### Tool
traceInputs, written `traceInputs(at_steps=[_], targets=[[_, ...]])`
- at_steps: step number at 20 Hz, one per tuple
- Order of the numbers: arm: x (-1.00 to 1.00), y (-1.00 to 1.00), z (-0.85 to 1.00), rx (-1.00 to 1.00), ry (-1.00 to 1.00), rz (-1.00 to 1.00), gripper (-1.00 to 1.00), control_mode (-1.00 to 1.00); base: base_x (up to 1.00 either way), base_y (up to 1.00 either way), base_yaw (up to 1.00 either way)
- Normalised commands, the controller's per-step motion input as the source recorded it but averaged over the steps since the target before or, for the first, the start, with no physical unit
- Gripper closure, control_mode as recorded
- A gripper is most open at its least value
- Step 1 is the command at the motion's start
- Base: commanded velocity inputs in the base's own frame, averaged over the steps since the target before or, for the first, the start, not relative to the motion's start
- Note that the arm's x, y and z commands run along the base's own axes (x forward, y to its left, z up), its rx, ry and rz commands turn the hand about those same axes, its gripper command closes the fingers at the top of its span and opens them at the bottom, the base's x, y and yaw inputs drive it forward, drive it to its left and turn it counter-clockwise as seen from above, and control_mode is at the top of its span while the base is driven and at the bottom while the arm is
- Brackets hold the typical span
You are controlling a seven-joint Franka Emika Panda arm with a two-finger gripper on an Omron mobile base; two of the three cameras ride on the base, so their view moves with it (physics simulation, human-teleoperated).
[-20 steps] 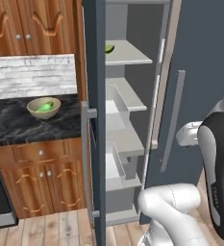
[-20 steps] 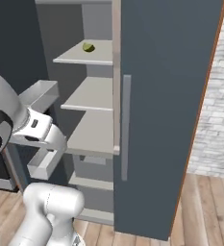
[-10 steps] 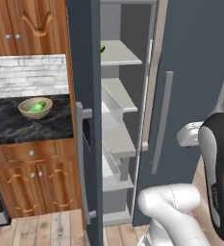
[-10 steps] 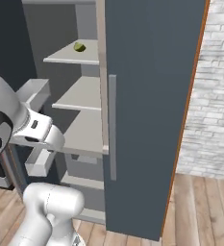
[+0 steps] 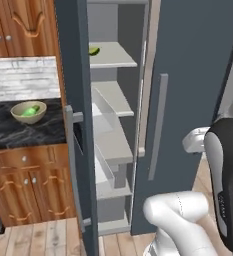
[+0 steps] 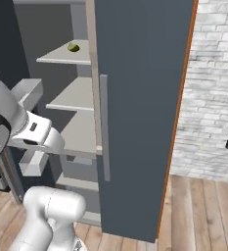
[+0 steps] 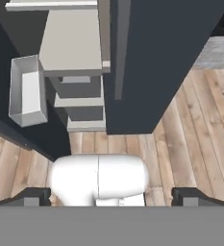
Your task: Take the mango, corn, and lemon wedge from the freezer and place them in the bowl on the counter.
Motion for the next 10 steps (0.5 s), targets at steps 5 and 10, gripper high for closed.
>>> traceInputs(at_steps=[5,10], targets=[[0.00,0.00,0.00,0.00,0.00,0.00,-1.00,1.00,0.51,-0.47,0.00],[0.00,0.00,0.00,0.00,0.00,0.00,-1.00,1.00,0.84,-0.13,0.00]])
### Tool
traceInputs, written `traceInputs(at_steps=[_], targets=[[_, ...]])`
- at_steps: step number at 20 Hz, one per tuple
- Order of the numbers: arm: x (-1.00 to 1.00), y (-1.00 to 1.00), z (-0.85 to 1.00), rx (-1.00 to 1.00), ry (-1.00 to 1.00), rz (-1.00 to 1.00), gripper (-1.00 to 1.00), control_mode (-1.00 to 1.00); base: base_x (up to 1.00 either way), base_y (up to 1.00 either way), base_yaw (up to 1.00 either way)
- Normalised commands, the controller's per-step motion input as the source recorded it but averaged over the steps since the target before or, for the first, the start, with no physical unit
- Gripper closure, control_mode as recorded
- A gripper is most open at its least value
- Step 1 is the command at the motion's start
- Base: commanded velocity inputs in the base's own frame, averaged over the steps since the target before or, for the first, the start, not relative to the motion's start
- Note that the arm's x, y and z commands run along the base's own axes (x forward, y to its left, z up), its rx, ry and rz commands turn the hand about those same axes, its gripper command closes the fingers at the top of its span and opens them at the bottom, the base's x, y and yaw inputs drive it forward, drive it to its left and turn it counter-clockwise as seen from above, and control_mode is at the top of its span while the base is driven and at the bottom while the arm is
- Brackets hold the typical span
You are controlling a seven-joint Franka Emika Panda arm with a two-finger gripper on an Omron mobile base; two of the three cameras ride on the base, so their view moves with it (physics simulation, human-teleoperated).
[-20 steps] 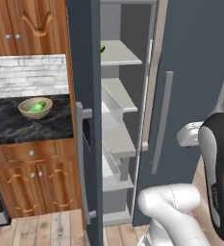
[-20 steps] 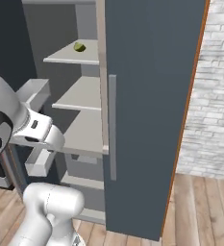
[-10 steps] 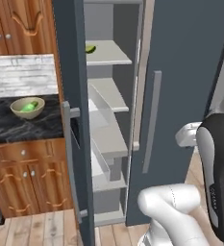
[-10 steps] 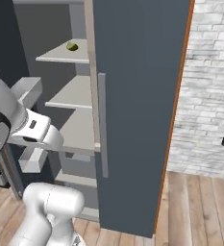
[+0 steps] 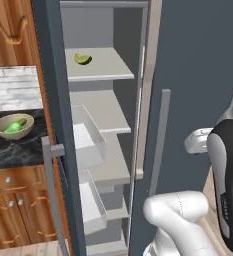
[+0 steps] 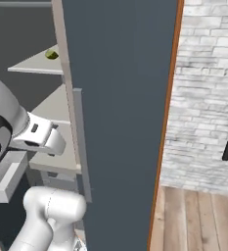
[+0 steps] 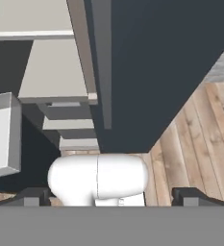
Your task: Take the mango, corn, and lemon wedge from the freezer and place them in the bowl on the counter.
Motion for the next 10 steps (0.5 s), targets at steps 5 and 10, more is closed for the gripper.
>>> traceInputs(at_steps=[5,10], targets=[[0.00,0.00,0.00,0.00,0.00,0.00,-1.00,1.00,0.49,0.08,0.00],[0.00,0.00,0.00,0.00,0.00,0.00,-1.00,1.00,0.04,0.40,0.00]])
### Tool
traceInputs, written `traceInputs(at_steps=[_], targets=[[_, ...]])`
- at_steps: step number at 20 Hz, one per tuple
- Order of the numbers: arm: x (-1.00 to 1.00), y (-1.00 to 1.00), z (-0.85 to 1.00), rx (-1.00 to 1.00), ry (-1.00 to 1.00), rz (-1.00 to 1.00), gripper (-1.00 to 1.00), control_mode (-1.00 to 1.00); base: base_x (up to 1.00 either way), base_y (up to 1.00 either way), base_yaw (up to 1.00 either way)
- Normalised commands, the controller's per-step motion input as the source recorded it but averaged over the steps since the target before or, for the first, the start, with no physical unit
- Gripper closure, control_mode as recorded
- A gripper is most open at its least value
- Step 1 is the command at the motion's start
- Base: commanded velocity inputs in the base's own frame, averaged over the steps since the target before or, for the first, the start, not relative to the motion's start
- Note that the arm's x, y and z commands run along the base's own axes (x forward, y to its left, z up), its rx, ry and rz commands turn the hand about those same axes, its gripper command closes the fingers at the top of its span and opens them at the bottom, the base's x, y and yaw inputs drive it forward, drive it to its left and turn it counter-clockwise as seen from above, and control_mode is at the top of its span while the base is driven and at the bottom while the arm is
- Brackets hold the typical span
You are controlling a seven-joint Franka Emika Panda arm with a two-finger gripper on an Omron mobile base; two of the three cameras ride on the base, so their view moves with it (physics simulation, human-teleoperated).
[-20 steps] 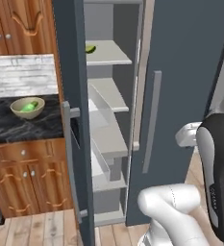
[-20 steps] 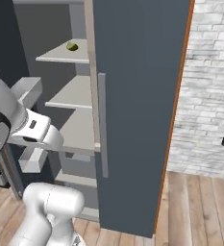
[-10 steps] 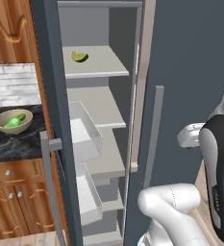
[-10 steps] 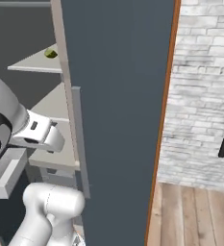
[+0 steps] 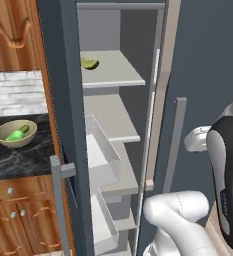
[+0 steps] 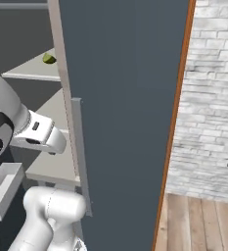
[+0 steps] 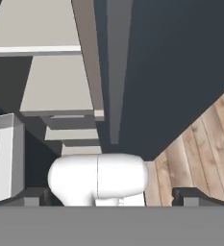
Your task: Take the mango, corn, and lemon wedge from the freezer and place them in the bowl on the counter.
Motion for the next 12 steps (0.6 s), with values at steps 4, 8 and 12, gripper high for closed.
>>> traceInputs(at_steps=[4,8,12], targets=[[0.00,0.00,0.00,0.00,0.00,0.00,-1.00,1.00,0.05,0.42,0.00],[0.00,0.00,0.00,0.00,0.00,0.00,-1.00,1.00,0.26,0.19,0.02],[0.00,0.00,0.00,0.00,0.00,0.00,-1.00,1.00,0.09,0.31,0.04]])
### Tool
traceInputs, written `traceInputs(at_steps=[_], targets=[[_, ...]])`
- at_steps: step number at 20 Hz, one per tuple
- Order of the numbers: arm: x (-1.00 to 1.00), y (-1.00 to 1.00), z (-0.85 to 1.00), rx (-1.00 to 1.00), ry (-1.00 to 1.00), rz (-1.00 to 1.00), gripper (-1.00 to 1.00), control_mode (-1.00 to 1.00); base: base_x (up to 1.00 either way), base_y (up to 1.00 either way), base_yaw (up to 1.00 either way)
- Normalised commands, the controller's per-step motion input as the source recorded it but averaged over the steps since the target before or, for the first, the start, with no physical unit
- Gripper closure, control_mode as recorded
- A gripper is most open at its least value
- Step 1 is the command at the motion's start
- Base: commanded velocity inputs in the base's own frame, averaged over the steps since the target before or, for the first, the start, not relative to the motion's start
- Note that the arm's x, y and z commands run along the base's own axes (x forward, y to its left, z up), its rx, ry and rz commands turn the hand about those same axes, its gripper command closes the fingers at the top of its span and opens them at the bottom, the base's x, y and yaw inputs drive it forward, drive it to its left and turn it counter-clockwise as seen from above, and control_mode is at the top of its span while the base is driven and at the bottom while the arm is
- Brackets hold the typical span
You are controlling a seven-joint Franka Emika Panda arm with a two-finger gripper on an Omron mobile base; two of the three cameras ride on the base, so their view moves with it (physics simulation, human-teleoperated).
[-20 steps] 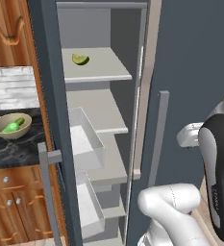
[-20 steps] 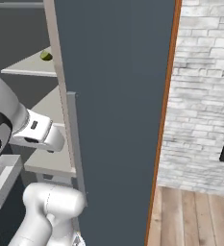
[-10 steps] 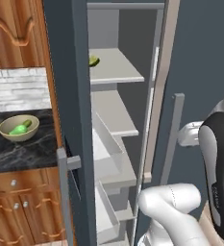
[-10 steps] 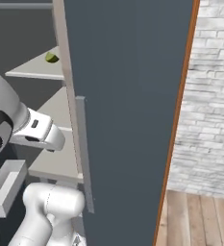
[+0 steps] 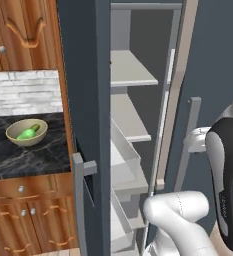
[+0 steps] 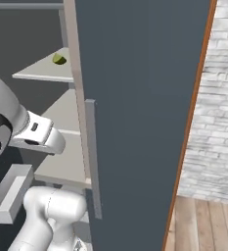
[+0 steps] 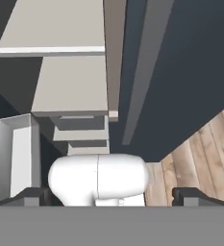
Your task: Take the mango, corn, and lemon wedge from the freezer and place them in the bowl on the counter.
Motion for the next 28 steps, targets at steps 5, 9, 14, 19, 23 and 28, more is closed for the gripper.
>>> traceInputs(at_steps=[5,9,14,19,23,28], targets=[[0.00,0.00,0.00,0.00,0.00,0.00,-1.00,1.00,0.25,0.43,0.06],[0.00,0.00,0.00,0.00,0.00,0.00,-1.00,1.00,0.35,0.49,0.05],[0.00,0.00,0.00,0.00,0.00,0.00,-1.00,1.00,0.36,0.45,0.02],[0.00,0.00,0.00,0.00,0.00,0.00,-1.00,1.00,0.44,0.07,0.02],[0.00,0.00,0.00,0.00,0.00,0.00,-1.00,1.00,0.64,0.01,0.02],[0.00,0.00,0.00,0.00,0.00,0.00,-1.00,1.00,0.83,0.00,0.01]])
